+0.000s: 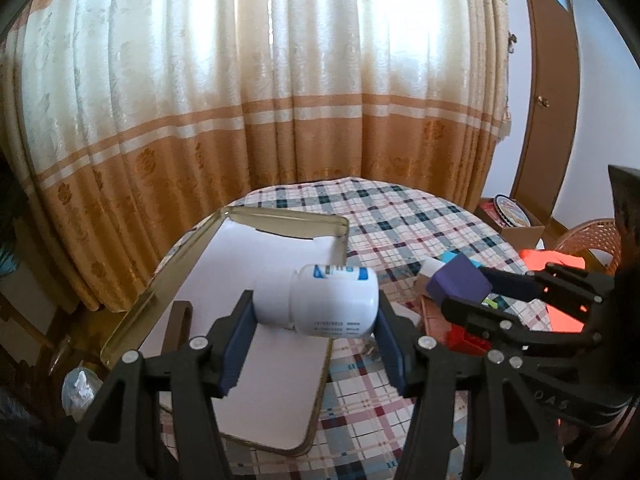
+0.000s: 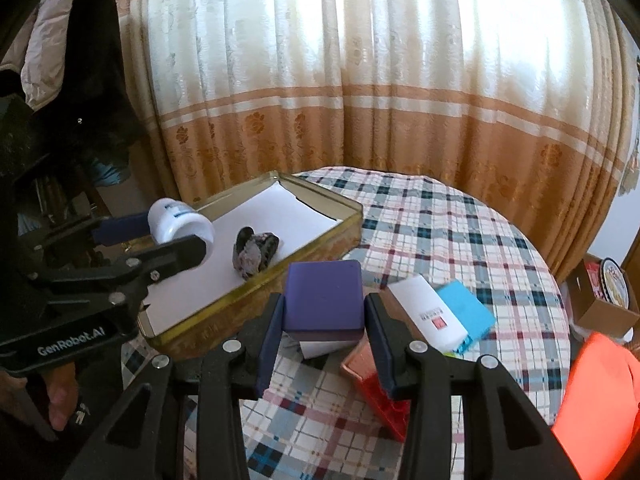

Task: Organize rigid objects
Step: 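Carry the purple cube and white bottle over the gold tray with both tools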

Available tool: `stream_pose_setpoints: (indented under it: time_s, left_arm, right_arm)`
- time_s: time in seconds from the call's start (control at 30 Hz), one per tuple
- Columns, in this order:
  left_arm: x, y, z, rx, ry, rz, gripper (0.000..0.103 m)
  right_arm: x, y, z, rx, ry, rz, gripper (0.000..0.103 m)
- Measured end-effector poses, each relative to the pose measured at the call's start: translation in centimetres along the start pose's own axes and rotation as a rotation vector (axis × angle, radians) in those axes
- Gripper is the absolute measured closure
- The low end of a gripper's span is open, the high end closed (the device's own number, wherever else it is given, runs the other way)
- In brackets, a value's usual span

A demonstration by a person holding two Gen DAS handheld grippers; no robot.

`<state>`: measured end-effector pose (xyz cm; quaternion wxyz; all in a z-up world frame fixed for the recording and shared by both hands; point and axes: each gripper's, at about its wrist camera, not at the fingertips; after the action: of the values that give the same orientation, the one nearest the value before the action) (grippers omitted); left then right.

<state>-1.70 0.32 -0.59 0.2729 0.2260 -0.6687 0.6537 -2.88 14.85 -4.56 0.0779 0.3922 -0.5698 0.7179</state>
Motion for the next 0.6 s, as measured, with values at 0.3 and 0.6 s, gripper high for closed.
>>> stream_pose_setpoints:
  time_s: [0.3,0.6]
  left_arm:
    - [0.1,0.8,0.7,0.014,-0.012,0.020,0.047]
    - [0.2,1.7,2.0,0.037,-0.039,0.040,0.047]
  right_arm:
    - [2.0,0.4,1.1,0.006,-0.040,-0.011,0.059]
    - [3.5,0.9,1.9,0.021,-0.059,-0.011,0.059]
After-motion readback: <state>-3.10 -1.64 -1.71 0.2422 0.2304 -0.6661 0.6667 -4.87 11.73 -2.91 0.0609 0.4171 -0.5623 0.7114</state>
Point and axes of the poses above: each gripper's, at about its wrist camera, not at the fingertips, and y roughly the way its jaws point, z to its left, x to its top, and after that the axes turned 13 degrees about z, right-handed
